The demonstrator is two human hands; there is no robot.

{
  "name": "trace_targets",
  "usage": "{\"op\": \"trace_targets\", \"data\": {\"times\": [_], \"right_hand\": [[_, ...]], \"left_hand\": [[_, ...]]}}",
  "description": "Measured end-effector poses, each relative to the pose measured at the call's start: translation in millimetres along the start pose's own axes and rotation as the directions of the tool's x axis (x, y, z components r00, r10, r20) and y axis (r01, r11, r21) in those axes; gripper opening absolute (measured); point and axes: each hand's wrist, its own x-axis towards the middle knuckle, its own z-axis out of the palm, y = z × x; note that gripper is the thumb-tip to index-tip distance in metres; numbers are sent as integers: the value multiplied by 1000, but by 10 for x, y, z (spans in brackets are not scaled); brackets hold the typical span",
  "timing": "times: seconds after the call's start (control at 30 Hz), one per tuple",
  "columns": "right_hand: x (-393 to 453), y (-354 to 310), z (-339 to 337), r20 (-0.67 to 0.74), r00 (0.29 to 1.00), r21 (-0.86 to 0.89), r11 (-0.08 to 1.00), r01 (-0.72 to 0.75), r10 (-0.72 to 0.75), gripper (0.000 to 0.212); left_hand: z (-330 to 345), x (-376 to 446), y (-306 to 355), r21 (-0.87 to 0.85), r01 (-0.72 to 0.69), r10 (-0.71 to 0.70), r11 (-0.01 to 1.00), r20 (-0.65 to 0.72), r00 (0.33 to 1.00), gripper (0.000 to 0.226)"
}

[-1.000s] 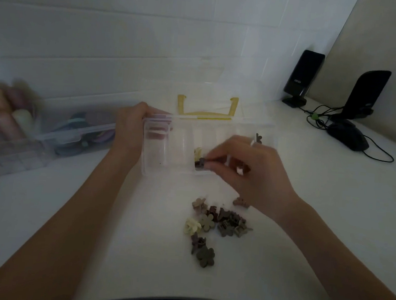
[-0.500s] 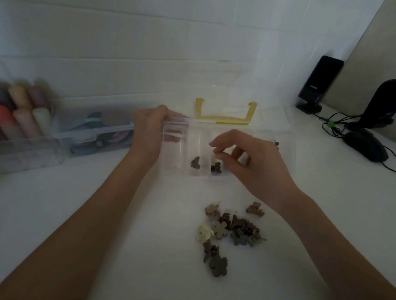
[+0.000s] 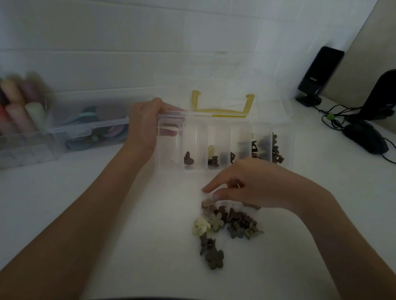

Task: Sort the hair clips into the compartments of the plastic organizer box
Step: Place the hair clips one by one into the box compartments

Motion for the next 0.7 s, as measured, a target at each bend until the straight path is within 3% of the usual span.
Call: {"op": "trace_targets", "data": {"times": [0.1, 0.27, 0.4, 0.53, 0.7], "right_hand": [[5, -7, 30, 43, 999, 104, 995, 3, -7, 26], [50, -15, 85, 39, 999, 136, 990, 24, -30, 20], [70, -4, 92, -68, 994, 248, 964, 100, -86, 6], [102, 10, 120, -201, 974, 393, 903, 176, -103, 6], [99, 31, 114, -312, 949, 643, 743, 185, 34, 6]], "left_hand": [[2, 2, -6, 9, -6, 6, 1000, -1, 1000, 35], [-3, -14, -13, 7, -31, 31, 1000, 3, 1000, 33], [-2, -22, -3, 31, -32, 32, 999, 6, 999, 33], [10, -33, 6, 31, -25, 25, 999, -2, 1000, 32], [8, -33, 8, 31, -20, 20, 999, 12, 1000, 32]]}}
